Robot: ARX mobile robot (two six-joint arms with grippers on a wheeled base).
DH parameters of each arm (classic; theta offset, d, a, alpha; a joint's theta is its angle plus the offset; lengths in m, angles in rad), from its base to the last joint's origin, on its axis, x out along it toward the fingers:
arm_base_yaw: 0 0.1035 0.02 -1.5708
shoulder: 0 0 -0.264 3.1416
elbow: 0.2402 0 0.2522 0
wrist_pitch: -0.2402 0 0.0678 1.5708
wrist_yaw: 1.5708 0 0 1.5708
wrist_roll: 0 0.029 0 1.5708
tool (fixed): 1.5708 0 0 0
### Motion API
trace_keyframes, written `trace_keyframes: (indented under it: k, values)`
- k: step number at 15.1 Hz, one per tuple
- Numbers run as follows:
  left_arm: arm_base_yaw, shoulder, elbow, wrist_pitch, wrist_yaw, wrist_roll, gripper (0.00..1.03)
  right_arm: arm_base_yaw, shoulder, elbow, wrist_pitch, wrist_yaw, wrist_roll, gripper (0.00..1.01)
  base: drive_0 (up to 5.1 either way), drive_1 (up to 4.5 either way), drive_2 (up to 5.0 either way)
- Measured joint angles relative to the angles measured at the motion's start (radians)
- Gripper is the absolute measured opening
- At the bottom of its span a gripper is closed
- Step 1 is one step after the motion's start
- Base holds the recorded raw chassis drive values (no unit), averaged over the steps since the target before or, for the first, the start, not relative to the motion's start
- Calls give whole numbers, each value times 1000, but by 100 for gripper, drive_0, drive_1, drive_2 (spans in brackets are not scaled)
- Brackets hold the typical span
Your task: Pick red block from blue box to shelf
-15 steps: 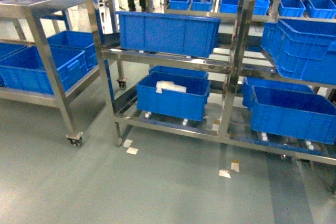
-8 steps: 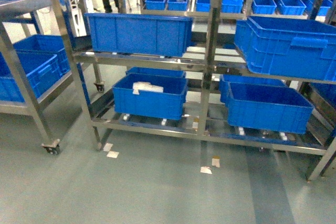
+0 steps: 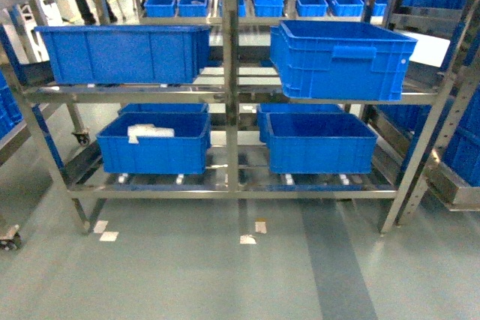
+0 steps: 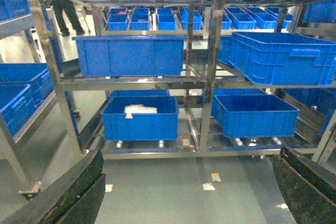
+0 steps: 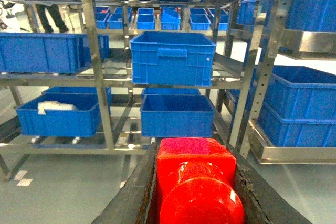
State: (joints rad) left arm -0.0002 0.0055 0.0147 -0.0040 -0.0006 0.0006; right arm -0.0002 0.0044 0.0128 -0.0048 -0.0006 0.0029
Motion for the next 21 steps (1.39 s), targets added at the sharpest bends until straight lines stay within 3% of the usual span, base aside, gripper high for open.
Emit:
trace_keyframes:
  k: [21]
  values:
    - [0, 0, 0, 0, -2, 0, 98, 0, 0, 0, 5, 0, 0, 28, -126, -126, -126]
